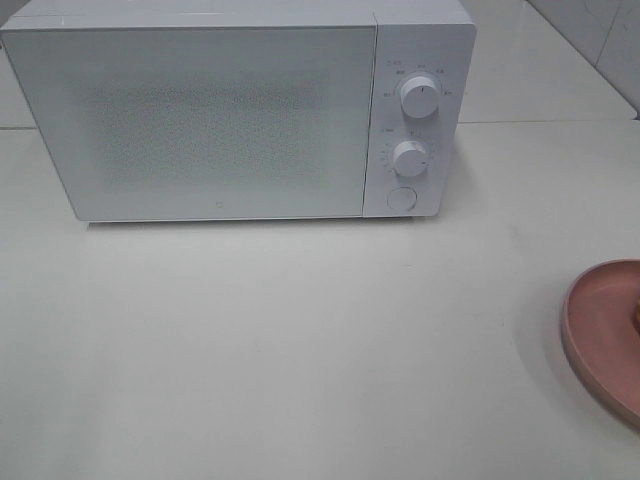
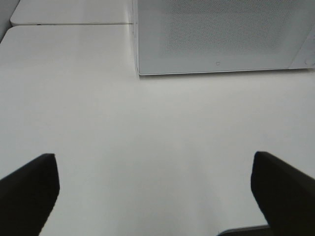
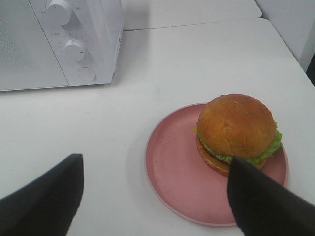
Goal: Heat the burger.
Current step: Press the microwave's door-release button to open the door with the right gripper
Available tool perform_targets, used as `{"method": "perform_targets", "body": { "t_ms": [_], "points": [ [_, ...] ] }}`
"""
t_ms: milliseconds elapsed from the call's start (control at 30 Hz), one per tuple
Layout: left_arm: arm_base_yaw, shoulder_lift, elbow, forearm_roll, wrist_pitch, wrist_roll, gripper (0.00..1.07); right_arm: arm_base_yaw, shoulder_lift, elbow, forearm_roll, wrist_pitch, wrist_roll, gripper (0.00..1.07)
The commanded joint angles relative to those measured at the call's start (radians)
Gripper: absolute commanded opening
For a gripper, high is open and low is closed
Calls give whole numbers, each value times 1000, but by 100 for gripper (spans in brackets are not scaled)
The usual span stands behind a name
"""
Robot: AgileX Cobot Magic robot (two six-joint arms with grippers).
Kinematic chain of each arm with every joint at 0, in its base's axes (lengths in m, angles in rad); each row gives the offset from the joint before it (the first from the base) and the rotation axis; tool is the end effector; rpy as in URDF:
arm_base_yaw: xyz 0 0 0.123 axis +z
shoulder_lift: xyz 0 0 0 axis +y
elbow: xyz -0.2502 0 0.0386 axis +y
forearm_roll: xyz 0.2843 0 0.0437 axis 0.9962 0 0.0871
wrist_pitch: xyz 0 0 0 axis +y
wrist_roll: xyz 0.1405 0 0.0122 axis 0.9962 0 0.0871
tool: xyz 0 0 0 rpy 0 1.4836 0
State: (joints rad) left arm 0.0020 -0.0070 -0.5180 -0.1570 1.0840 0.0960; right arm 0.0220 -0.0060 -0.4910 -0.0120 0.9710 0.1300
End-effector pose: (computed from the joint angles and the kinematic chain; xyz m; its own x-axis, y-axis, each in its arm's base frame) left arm 0.0984 -0.0193 0.2772 -0.4471 0.0210 -0.8942 0.1313 0.9904 -0.0424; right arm 0.1092 0.0010 0.2808 -0.3758 0.1147 -0.9196 0.0336 0.9933 0.1101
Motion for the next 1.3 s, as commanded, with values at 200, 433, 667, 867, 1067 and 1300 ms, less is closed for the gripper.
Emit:
{"method": "perform_targets", "body": {
  "t_ms": [200, 433, 667, 867, 1067, 1300],
  "points": [
    [-5, -22, 3, -2, -16, -2, 98, -5, -25, 2, 1, -12, -2, 76],
    [-5, -22, 3, -2, -16, -2, 98, -5, -25, 2, 1, -12, -2, 76],
    [-5, -22, 3, -2, -16, -2, 98, -5, -9, -35, 0, -28, -2, 76],
    [-5, -22, 3, -2, -16, -2, 98, -5, 100, -79, -4, -118, -2, 76],
    [-5, -22, 3, -2, -16, -2, 98, -5, 243, -74, -6, -243, -3, 76],
    [-5, -22, 3, -2, -16, -2, 98, -5, 369, -74, -14, -372, -3, 76]
  ]
}}
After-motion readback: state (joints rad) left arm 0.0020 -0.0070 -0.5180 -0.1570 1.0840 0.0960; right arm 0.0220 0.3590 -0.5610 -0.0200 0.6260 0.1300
